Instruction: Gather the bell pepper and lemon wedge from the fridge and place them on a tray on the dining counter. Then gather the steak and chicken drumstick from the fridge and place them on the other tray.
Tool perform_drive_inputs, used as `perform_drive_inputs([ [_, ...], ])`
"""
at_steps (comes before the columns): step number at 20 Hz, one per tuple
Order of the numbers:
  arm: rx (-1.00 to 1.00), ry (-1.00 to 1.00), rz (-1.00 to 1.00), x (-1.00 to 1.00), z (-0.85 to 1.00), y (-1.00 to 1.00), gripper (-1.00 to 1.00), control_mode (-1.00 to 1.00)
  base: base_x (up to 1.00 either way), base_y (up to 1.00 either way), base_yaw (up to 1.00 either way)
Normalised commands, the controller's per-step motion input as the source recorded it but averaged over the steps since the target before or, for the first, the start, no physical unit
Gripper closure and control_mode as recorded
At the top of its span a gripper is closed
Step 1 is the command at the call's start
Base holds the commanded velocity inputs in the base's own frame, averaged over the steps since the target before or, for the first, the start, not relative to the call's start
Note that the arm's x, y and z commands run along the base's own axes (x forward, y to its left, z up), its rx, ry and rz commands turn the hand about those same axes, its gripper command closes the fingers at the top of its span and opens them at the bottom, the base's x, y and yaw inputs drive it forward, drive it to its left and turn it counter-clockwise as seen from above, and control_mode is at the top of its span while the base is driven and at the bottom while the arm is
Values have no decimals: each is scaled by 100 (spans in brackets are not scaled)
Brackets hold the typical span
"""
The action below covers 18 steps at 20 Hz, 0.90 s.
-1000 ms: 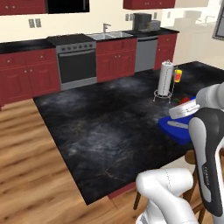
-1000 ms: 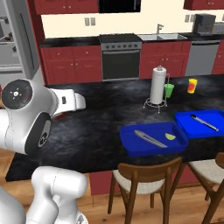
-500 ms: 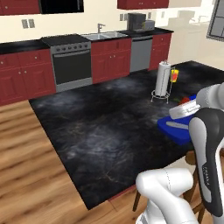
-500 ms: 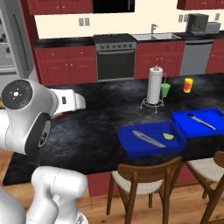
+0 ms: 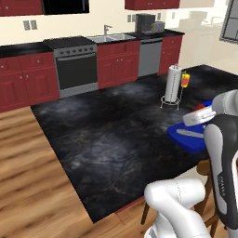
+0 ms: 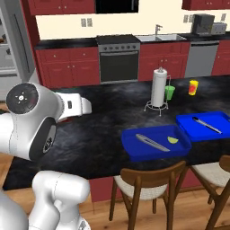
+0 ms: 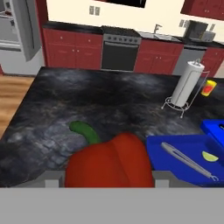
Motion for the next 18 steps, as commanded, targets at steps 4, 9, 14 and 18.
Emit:
perform_drive_inputs([
  [4,9,8,-12,20,-21,-56,100,-100,0,0,0],
  [9,12,19,-19,56,-27,-73,100,-100,0,0,0],
  [14,13,31,-22,65,-33,-71,100,-100,0,0,0],
  [18,10,27,-18,48,-48,-53,100,-100,0,0,0],
])
